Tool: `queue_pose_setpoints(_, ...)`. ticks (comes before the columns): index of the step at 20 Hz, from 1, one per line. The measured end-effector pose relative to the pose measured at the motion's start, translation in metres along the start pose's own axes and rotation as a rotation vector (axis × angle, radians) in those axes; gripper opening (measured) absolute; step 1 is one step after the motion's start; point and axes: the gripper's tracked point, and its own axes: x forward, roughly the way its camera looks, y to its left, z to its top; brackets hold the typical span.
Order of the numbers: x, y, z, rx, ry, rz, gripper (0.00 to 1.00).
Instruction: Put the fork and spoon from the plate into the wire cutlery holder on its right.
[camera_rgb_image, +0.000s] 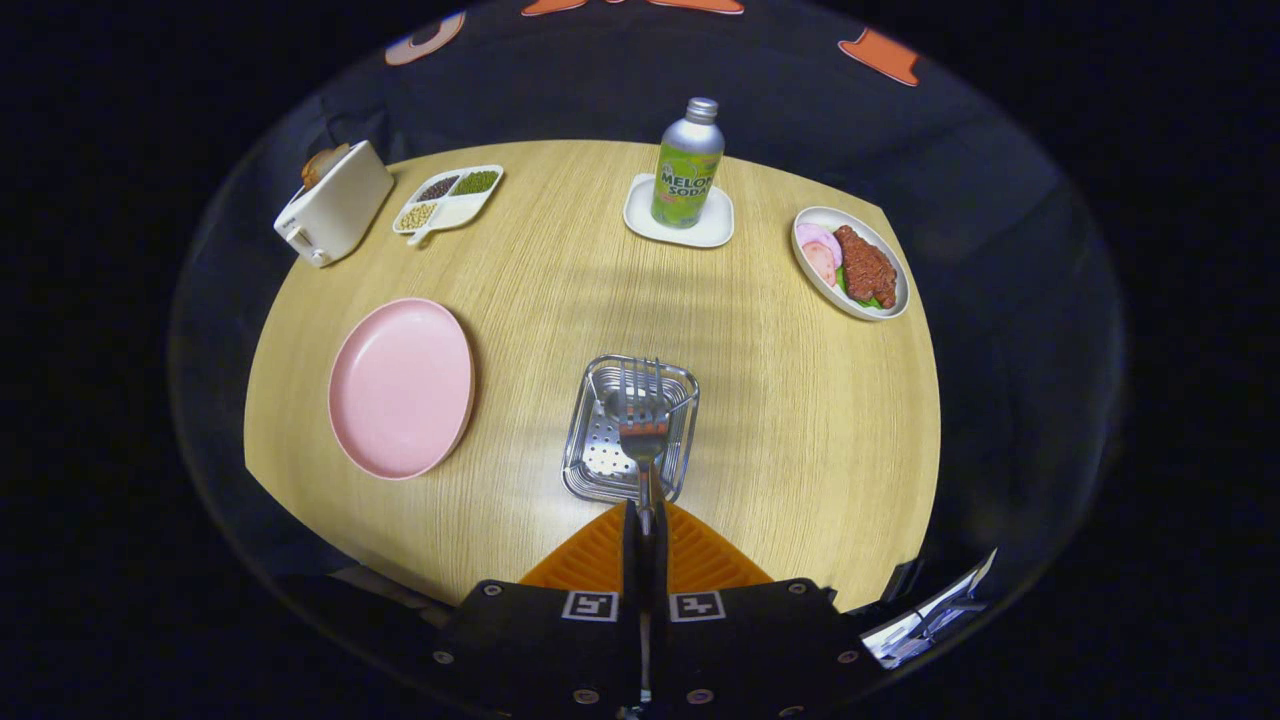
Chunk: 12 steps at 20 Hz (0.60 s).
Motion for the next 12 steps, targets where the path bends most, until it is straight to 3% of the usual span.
queue_pose_setpoints(7, 0.003, -0.001, -0.007, -0.062, 0.217, 0.075, 0.04)
queue_pose_setpoints(12, 0.015, 0.004, -0.004, -0.096, 0.295, 0.092, 0.05)
